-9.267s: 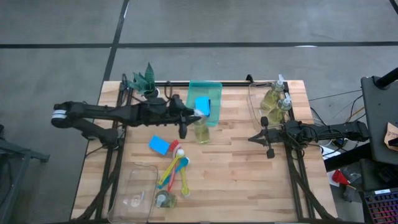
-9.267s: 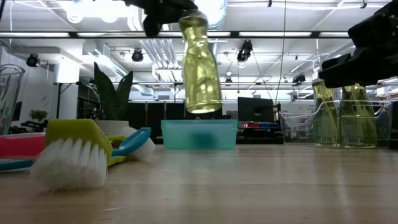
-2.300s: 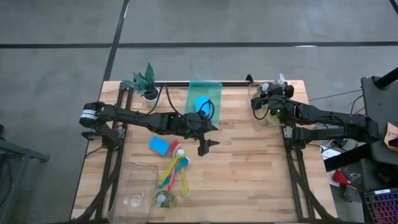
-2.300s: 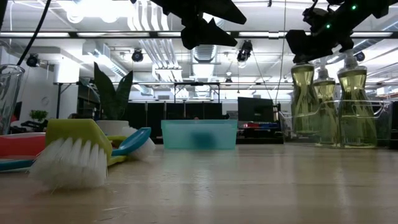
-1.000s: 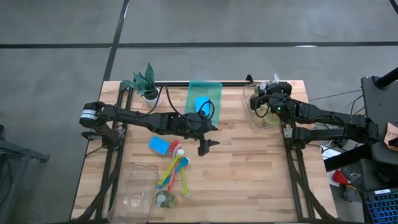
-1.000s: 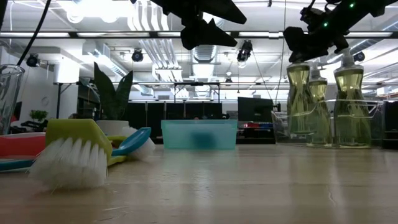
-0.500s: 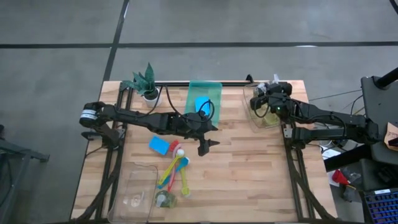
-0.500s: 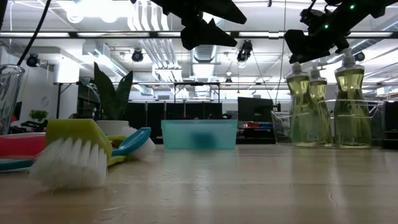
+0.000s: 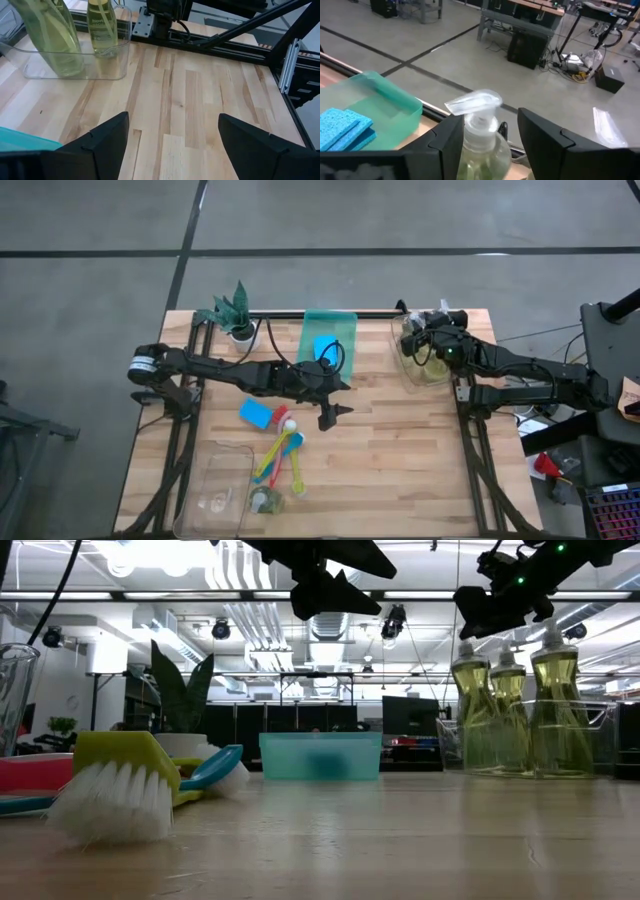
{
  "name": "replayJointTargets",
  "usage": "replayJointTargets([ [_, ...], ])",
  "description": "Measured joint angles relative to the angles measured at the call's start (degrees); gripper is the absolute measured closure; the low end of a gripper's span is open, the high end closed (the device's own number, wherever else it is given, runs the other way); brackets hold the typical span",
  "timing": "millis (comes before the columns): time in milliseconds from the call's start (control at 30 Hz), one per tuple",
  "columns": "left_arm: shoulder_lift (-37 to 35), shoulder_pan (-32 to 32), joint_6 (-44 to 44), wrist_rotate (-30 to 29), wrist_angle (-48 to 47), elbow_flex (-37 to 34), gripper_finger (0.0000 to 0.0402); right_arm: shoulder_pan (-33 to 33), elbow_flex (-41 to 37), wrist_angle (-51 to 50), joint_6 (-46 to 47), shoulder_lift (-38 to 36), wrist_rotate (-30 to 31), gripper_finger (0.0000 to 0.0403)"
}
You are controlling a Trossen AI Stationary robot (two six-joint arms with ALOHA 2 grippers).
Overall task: Pick & Place Kitchen Sink Supplies
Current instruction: Put the yellow soap dispenser into the top transparent bin
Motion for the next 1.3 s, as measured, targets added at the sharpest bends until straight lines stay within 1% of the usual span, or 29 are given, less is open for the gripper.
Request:
replayJointTargets([
  [500, 0.0, 0.0, -0.04, -0.01, -0.02, 0.0, 0.0104, 0.04, 0.39, -0.37, 1.57, -1.34, 0.58, 0.0216],
  [667, 0.0, 0.02, -0.04, 0.0, -0.02, 0.0, 0.0105, 0.04, 0.88, -0.4, 1.06, -3.12, 0.58, 0.0212],
  [800, 0.0, 0.0, -0.04, 0.0, -0.03, 0.0, 0.0105, 0.17, 2.48, -0.05, 0.96, -4.41, -1.05, 0.0211],
  [867, 0.01, 0.0, -0.04, 0.34, -0.06, -0.02, 0.0104, 0.17, 3.12, 0.26, 0.8, -5.02, -5.41, 0.0211],
  [933, -0.01, -0.09, -0.11, 1.7, -0.07, -0.02, 0.0105, 0.17, 3.36, 0.81, 0.78, -5.36, -11.99, 0.0211],
  [1167, -2.52, -0.53, -1.89, 15.53, -0.48, -0.09, 0.0107, 0.2, 3.17, 4.8, -0.92, -4.41, -37.7, 0.022],
  [1233, -3.93, -0.93, -1.92, 18.79, -1.34, -0.09, 0.0107, 0.2, 3.1, 6.41, -2.04, -3.85, -43.61, 0.0223],
  [1300, -5.38, -1.32, -1.49, 22.61, -2.33, -0.09, 0.0107, 0.2, 3.1, 7.22, -2.49, -3.47, -47.7, 0.0226],
])
